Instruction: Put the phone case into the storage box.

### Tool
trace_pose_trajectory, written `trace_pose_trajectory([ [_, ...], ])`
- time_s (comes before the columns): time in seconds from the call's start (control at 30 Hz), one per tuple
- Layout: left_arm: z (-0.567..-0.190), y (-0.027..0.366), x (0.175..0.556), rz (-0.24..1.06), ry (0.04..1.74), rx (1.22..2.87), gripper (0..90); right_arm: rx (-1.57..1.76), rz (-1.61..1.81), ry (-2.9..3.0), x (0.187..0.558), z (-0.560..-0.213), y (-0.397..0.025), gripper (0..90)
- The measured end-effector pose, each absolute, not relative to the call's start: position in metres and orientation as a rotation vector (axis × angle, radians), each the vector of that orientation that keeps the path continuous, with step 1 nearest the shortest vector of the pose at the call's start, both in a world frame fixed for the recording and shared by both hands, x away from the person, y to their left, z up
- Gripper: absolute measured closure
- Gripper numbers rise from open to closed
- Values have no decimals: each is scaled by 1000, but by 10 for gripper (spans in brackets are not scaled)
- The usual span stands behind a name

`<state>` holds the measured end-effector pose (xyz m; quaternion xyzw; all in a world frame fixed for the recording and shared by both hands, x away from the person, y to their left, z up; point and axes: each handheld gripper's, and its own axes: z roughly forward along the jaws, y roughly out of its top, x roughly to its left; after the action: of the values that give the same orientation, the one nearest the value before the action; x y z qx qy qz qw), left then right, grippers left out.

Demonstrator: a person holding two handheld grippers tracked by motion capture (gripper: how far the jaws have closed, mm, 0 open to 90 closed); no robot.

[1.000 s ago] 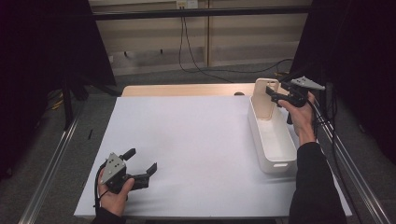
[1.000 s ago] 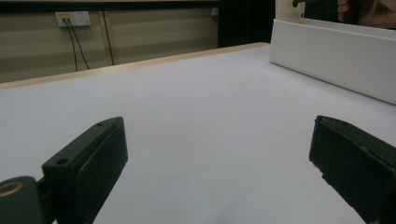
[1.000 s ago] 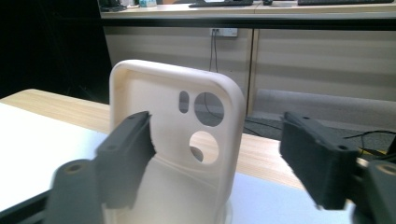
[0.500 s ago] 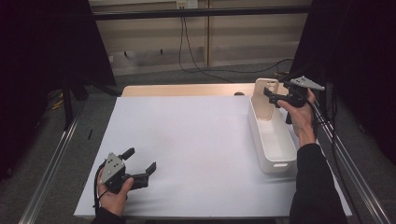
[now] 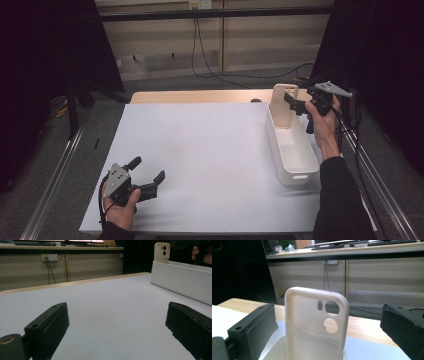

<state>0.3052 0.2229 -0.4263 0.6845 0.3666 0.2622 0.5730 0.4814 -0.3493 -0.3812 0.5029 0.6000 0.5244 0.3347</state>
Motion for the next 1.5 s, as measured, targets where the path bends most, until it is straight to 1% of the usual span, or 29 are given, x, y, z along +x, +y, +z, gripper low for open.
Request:
trace_pose_trajectory([
  [0.27, -426, 222, 307, 617, 859, 1596, 47, 1304, 1377, 1560, 473, -380, -349, 4],
  [1.0, -424, 227, 305, 649, 860, 1586, 46, 1248, 1365, 1537, 426, -376, -354, 0],
  [1.5, -424, 228, 303, 656, 859, 1584, 46, 1154, 1398, 1602, 400, -372, -346, 0],
])
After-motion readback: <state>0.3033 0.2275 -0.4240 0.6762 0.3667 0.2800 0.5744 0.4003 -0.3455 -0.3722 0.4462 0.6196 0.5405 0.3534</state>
